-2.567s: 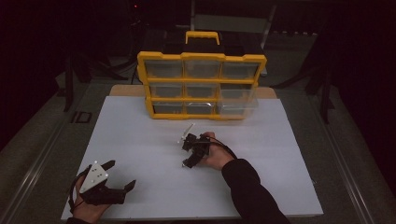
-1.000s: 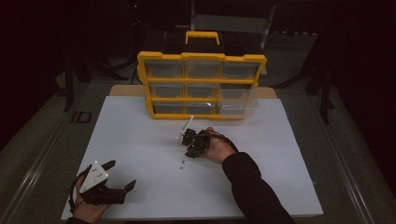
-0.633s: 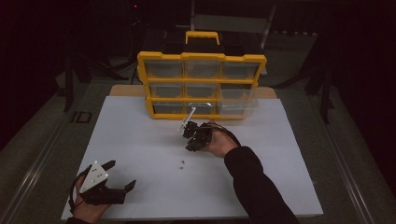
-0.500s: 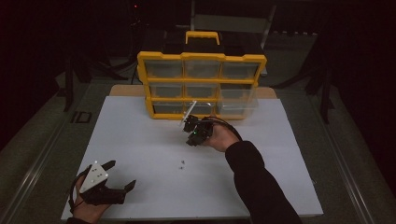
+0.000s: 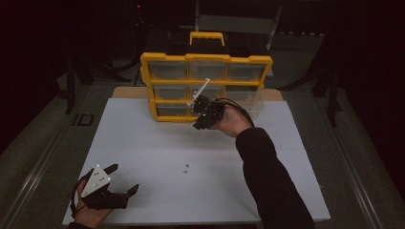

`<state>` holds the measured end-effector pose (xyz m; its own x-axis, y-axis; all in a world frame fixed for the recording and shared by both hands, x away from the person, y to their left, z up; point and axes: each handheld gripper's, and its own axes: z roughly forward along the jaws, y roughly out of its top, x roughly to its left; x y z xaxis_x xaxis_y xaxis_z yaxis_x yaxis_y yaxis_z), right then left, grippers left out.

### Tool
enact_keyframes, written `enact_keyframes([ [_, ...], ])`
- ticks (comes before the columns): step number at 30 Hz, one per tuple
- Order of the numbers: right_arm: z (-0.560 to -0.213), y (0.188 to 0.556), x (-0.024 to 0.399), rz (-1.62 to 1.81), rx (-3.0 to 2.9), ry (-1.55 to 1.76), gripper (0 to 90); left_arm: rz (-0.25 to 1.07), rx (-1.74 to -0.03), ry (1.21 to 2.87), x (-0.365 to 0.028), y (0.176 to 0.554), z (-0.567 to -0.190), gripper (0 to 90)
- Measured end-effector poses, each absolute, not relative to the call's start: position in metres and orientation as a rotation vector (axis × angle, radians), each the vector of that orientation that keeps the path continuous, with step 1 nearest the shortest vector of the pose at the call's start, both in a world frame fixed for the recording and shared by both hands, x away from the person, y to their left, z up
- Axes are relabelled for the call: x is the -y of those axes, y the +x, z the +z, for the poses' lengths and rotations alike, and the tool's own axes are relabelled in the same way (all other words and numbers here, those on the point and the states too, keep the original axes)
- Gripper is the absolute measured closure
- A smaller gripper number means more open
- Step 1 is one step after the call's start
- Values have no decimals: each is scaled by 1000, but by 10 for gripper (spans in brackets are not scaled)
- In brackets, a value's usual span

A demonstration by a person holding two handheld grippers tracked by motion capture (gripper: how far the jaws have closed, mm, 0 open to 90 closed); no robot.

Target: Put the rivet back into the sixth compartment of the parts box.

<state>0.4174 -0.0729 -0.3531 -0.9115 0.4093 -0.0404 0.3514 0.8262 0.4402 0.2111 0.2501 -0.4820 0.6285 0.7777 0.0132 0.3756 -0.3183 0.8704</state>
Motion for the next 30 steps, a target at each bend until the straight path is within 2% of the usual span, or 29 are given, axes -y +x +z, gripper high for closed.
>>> enact_keyframes([
  [12, -318, 437, 98, 720, -2776, 712, 752, 547, -912, 1927, -250, 211, -482, 17],
  [16, -298, 448, 121, 749, -2711, 827, 753, 549, -913, 1926, -250, 211, -482, 17],
  [30, -296, 455, 167, 552, -2614, 987, 754, 544, -914, 1932, -249, 211, -483, 17],
])
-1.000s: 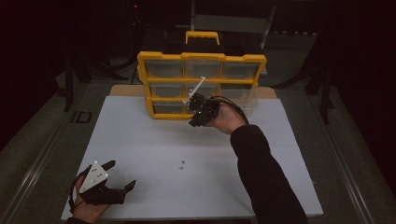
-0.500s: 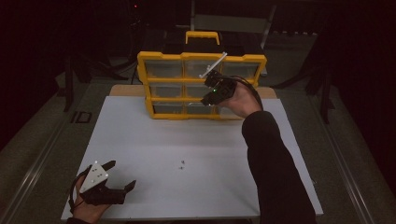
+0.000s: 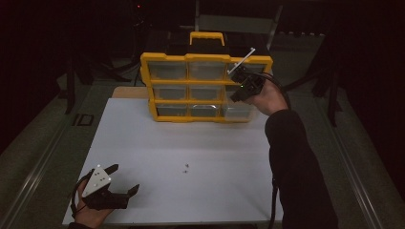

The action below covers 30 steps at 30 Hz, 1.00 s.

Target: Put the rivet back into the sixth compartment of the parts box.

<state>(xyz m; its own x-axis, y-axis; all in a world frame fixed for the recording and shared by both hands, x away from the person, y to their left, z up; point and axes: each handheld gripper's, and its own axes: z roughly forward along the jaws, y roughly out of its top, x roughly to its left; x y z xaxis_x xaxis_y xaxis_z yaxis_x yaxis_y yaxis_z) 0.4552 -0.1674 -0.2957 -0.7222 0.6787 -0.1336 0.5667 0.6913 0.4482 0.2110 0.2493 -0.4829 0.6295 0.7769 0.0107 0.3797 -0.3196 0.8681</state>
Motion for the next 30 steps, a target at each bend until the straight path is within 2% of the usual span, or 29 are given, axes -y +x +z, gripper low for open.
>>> enact_keyframes([
  [2, -296, 455, 169, 551, -2606, 997, 747, 543, -916, 1929, -249, 211, -483, 18],
  [3, -296, 456, 170, 568, -2605, 1007, 680, 543, -916, 1929, -249, 211, -483, 17],
  [5, -294, 455, 170, 639, -2553, 1015, 215, 542, -916, 1928, -249, 211, -483, 17],
  [8, -291, 453, 169, 692, -2535, 997, 139, 542, -914, 1933, -249, 211, -483, 17],
  [30, -302, 435, 107, 738, -2657, 743, 142, 544, -914, 1927, -250, 211, -483, 17],
])
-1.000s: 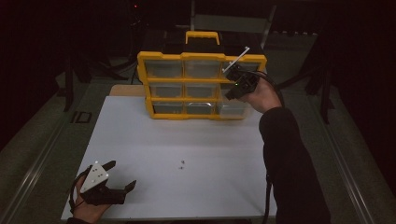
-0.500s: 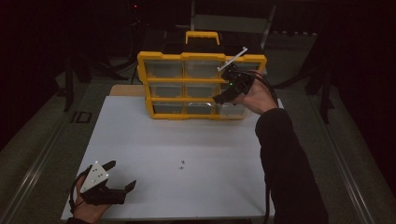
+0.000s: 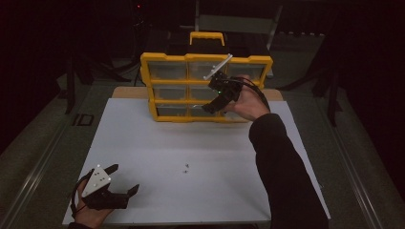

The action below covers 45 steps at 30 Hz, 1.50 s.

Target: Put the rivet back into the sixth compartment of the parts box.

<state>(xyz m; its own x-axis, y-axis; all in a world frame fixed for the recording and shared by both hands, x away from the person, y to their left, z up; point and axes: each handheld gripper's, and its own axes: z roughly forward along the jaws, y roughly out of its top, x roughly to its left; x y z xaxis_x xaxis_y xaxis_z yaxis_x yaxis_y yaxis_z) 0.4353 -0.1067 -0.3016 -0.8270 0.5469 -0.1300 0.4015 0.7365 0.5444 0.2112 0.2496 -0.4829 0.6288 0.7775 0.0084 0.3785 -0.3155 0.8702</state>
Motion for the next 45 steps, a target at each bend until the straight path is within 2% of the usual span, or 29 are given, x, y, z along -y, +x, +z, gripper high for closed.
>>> enact_keyframes([
  [12, -327, 414, 66, 634, -2755, 563, 150, 545, -914, 1927, -250, 211, -483, 17],
  [18, -336, 410, 58, 609, -2777, 550, 153, 545, -914, 1928, -250, 211, -483, 17],
  [45, -429, 384, 19, 418, -2930, 441, 163, 547, -914, 1929, -250, 211, -482, 17],
])
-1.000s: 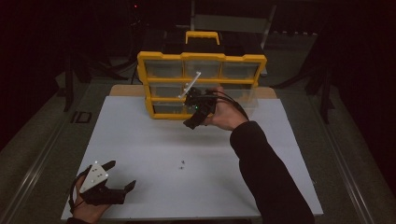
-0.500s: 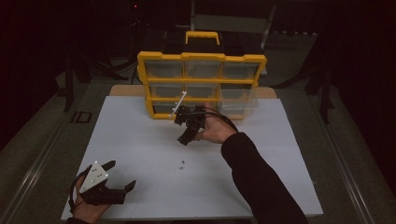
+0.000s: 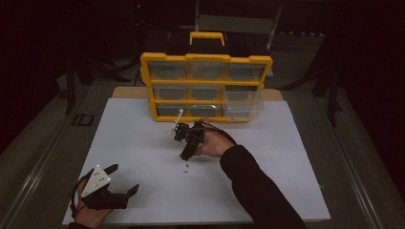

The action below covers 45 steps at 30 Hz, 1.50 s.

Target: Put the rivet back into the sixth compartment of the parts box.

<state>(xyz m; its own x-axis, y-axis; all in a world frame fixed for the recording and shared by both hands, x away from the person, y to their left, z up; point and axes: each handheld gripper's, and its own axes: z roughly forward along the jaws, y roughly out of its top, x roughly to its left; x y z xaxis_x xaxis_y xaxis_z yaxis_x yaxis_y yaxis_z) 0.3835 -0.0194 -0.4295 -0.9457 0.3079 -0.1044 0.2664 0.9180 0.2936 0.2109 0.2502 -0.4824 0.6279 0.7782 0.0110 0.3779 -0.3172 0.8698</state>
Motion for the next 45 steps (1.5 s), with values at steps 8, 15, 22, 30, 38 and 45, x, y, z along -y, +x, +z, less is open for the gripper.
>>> enact_keyframes([
  [8, -458, 381, 13, 340, -2976, 440, 167, 547, -913, 1927, -250, 211, -482, 17],
  [15, -476, 381, 10, 275, -3008, 449, 231, 547, -914, 1928, -251, 211, -482, 17],
  [22, -484, 381, 8, 236, -3038, 453, 314, 544, -912, 1929, -250, 211, -482, 17],
  [30, -488, 380, 8, 213, -3099, 426, 584, 541, -911, 1932, -250, 211, -483, 17],
  [38, -486, 374, 2, 156, -3114, 374, 763, 543, -913, 1931, -250, 211, -483, 18],
  [45, -486, 374, 0, 115, -3121, 365, 823, 543, -912, 1931, -250, 211, -483, 18],
])
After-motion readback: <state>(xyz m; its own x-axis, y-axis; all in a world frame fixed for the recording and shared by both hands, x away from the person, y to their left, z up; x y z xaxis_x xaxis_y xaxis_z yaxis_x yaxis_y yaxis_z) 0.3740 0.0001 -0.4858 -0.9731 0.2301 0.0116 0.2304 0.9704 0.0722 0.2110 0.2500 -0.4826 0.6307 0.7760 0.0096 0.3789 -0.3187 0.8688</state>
